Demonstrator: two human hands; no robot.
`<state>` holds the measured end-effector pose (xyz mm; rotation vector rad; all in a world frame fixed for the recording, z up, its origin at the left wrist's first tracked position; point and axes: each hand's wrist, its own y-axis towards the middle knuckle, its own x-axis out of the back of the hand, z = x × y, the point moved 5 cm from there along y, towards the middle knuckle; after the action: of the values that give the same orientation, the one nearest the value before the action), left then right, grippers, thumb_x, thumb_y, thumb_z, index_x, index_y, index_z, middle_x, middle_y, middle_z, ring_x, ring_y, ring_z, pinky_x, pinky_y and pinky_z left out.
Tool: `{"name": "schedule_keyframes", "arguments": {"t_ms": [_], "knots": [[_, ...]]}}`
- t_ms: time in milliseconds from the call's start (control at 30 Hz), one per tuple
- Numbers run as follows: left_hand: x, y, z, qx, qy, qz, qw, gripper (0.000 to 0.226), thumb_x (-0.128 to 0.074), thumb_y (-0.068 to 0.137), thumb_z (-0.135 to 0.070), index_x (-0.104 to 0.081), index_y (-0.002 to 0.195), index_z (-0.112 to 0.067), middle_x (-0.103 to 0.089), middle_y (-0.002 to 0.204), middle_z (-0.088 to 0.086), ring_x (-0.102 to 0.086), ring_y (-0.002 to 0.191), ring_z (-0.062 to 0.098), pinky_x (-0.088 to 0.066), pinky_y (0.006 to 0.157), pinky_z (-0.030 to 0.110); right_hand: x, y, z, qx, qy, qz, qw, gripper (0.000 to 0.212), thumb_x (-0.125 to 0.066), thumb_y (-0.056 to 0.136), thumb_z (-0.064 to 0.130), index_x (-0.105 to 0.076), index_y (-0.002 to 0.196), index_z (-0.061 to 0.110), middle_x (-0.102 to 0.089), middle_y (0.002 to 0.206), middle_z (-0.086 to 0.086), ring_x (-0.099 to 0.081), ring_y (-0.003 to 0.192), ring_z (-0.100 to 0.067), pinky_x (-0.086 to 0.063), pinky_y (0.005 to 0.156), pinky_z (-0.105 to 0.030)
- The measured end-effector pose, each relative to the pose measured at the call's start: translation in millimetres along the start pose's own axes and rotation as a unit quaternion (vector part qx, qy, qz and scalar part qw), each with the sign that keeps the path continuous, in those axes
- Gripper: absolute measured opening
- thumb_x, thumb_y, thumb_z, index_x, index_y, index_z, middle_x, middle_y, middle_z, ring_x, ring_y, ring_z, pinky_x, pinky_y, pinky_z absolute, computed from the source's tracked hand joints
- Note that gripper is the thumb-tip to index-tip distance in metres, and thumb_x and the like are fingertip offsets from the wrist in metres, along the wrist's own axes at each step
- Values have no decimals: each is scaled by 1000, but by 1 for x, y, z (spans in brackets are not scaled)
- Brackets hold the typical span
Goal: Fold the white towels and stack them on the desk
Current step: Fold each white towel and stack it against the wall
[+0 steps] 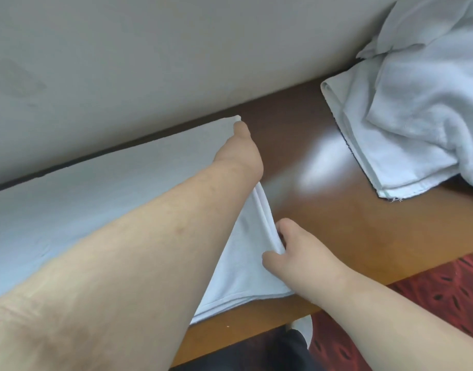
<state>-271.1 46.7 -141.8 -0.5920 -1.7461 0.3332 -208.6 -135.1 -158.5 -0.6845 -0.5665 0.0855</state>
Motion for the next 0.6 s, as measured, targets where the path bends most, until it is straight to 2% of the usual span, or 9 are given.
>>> {"name": "schedule_keyframes", "arguments": {"t_ms": [33,133,200,267,333,400,467,533,600], "knots": [[1,-4,10,14,61,-19,998,11,-60,80,-18,-52,88,-18,-60,95,0,-47,92,30,-37,91,48,-2,-4,5,11,11,10,1000,13,-56,76,34,-46,84,35,-59,72,6,-55,53,3,-33,35,-13],[17,-10,31,64,-240,-65,967,29,-52,83,-5,-53,107,-21,-60,96,3,-52,81,24,-43,73,29,-8,-18,22,54,16,12,998,15,-54,75,35,-43,82,43,-60,71,7,-57,58,0,-39,39,-17],[30,-18,49,140,-303,-62,941,37,-57,88,-11,-60,123,-21,-60,100,5,-60,93,27,-49,85,31,-13,-26,34,88,-5,3,996,14,-53,76,41,-41,84,43,-62,73,8,-59,63,-5,-48,48,-27],[39,-34,63,109,-297,-61,947,45,-52,92,-9,-55,135,-21,-60,118,5,-60,111,27,-48,93,31,-21,-36,49,119,-10,4,993,14,-51,75,42,-40,84,40,-61,74,4,-59,62,-12,-52,55,-36],[54,-54,84,50,-267,-164,948,49,-43,92,-6,-51,138,-21,-55,133,3,-58,115,23,-46,87,24,-33,-47,65,155,0,25,988,15,-49,73,38,-40,84,40,-60,76,6,-57,60,-13,-50,51,-32],[67,-77,113,53,-272,-204,939,50,-43,93,-9,-48,141,-22,-50,138,0,-60,106,19,-45,81,21,-50,-61,84,194,3,55,979,21,-46,69,33,-39,86,44,-58,80,17,-54,59,-6,-42,44,-18],[80,-96,140,59,-298,-222,927,54,-45,90,-12,-45,143,-24,-48,140,-3,-63,98,15,-45,73,17,-71,-75,105,226,16,82,970,27,-45,69,30,-41,90,47,-57,83,21,-52,58,-3,-40,46,-13],[97,-119,169,50,-355,-229,905,61,-42,87,-9,-42,144,-27,-52,137,-4,-62,65,2,-41,50,11,-97,-87,128,250,43,108,961,28,-48,72,27,-45,92,46,-59,80,16,-49,55,-2,-41,47,-14],[108,-142,204,53,-383,-236,892,65,-37,85,-5,-40,145,-30,-54,134,-7,-47,36,-2,-34,37,11,-125,-96,152,269,56,124,953,27,-51,75,25,-48,94,43,-59,80,14,-49,54,-2,-41,48,-13]]}}
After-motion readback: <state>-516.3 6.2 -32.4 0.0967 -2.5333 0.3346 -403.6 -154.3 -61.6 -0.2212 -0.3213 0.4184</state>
